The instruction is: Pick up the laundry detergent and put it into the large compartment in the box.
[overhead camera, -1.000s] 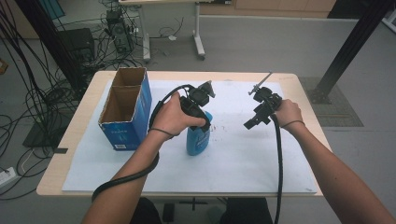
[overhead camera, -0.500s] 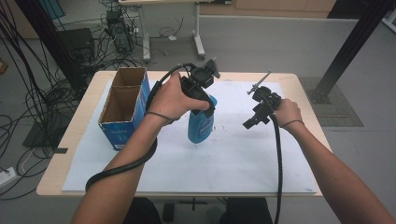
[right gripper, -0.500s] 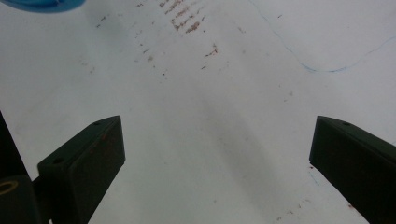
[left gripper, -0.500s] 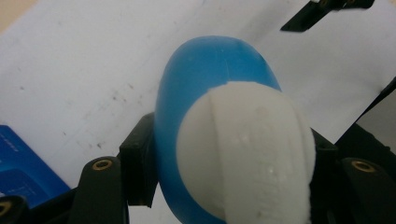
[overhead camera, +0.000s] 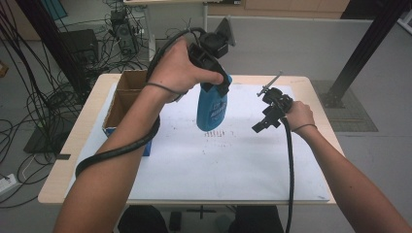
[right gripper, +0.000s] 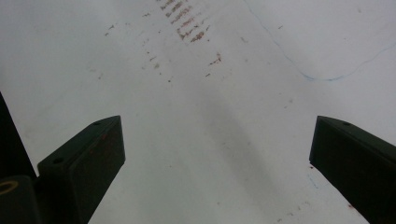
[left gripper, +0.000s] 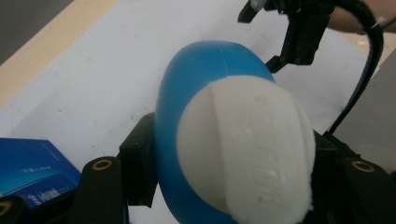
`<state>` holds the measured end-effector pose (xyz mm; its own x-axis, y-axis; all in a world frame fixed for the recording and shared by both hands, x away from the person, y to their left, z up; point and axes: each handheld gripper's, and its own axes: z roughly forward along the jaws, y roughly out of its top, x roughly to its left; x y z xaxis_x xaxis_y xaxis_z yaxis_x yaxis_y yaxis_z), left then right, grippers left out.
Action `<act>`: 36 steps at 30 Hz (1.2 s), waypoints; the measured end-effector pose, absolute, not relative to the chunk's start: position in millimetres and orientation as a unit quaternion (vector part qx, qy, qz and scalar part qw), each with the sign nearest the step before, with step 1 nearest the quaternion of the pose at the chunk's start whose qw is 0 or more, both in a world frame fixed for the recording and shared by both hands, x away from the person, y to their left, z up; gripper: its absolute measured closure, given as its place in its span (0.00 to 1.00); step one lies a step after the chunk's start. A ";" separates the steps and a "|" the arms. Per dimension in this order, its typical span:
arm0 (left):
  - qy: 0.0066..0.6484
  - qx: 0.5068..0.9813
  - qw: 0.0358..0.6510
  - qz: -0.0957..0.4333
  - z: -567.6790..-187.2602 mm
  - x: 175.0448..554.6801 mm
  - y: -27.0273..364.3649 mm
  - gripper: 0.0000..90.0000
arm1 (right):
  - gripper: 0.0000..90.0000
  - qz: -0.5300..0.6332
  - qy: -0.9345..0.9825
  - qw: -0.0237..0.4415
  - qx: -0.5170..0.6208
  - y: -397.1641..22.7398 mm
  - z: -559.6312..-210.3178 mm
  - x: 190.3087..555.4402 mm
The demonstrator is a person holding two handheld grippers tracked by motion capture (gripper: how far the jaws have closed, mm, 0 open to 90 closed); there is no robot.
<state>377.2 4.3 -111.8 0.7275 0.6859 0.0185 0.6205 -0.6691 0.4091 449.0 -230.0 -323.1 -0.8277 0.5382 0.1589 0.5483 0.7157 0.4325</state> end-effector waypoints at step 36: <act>0.442 0.870 0.198 0.095 -57.9 406.0 50.0 0.42 | 0.03 -0.236 -0.928 0.008 -0.289 -226.9 -318.6 449.2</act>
